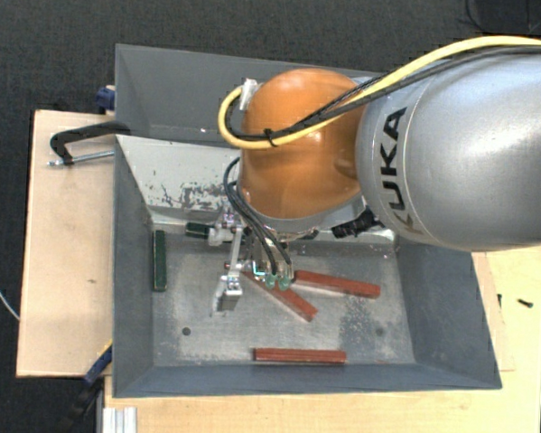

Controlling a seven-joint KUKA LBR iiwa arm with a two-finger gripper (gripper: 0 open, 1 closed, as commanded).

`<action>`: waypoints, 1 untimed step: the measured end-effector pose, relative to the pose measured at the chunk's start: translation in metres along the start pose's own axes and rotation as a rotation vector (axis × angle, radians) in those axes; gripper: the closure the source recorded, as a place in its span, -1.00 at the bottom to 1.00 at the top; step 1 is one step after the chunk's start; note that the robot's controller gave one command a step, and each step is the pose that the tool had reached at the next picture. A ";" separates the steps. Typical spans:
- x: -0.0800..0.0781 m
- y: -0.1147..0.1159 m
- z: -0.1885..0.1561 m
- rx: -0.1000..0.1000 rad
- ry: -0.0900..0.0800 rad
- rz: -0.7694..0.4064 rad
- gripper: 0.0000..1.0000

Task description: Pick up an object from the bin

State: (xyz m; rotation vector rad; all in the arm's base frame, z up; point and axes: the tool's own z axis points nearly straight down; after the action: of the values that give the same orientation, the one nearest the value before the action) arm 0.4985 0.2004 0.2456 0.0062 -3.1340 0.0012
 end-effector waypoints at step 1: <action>-0.002 -0.001 -0.004 -0.002 -0.009 0.004 -1.00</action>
Offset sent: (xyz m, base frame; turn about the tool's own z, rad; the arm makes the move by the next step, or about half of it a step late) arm 0.0893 -0.0431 -0.1756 0.1205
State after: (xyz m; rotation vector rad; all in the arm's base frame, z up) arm 0.5005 0.1991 0.2500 0.0007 -3.1426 -0.0022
